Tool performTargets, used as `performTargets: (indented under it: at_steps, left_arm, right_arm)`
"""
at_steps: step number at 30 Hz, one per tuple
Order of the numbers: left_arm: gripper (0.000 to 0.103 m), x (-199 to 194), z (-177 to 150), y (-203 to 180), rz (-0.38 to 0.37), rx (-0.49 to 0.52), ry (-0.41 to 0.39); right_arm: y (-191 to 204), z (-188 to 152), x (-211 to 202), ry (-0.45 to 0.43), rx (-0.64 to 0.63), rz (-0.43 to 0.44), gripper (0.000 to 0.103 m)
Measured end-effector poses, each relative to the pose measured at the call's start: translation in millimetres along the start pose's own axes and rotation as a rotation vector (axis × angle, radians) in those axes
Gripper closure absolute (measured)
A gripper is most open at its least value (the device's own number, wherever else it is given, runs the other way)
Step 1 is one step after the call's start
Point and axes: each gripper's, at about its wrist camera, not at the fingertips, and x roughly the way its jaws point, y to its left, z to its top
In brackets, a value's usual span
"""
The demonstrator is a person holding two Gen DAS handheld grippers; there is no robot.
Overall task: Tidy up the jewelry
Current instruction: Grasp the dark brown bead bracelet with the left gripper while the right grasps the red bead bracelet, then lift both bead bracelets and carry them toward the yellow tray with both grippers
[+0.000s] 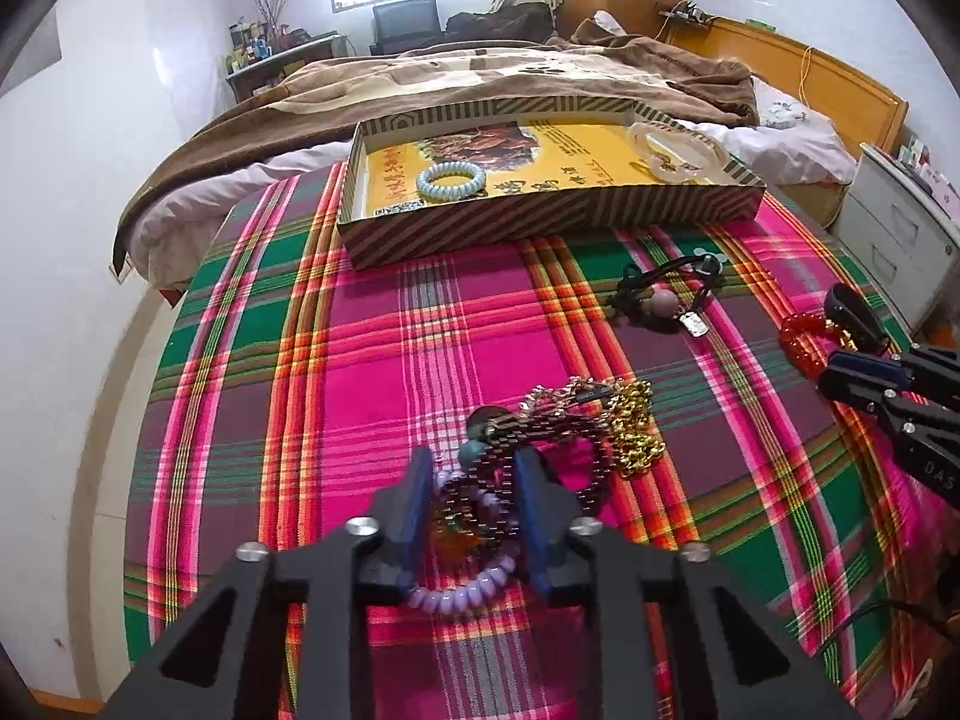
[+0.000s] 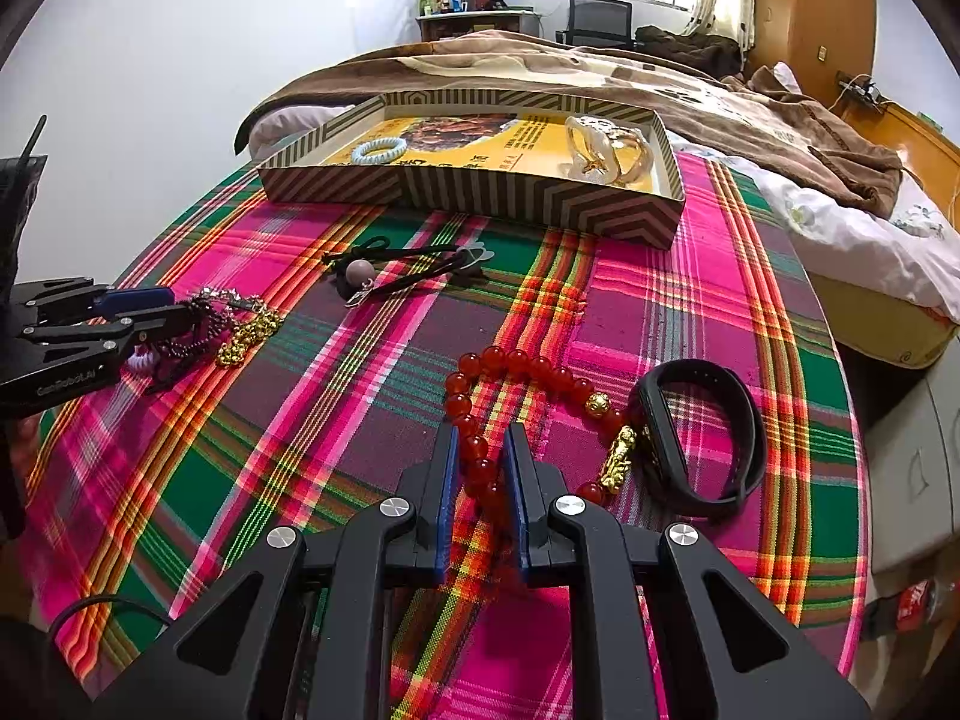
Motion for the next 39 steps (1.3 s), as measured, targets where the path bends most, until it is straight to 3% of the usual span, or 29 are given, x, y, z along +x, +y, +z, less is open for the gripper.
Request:
performTargets:
  at_steps: [7, 29, 34, 39]
  left_arm:
    - [0.095, -5, 1, 3, -0.013, -0.016, -0.017]
    - [0.095, -49, 14, 15, -0.107, -0.094, -0.140]
    - [0.095, -57, 18, 14, -0.111, -0.097, -0.161]
    - [0.095, -62, 20, 14, -0.117, -0.102, -0.174]
  right_arm:
    - [1, -1, -2, -0.006, 0.003, 0.005, 0.092]
    - [2, 4, -30, -0.094, 0.053, 0.054, 0.093]
    - [-5, 6, -39, -0.119, 0.101, 0.108, 0.093]
    - [0, 2, -32, -0.086, 0.065, 0.072, 0.093]
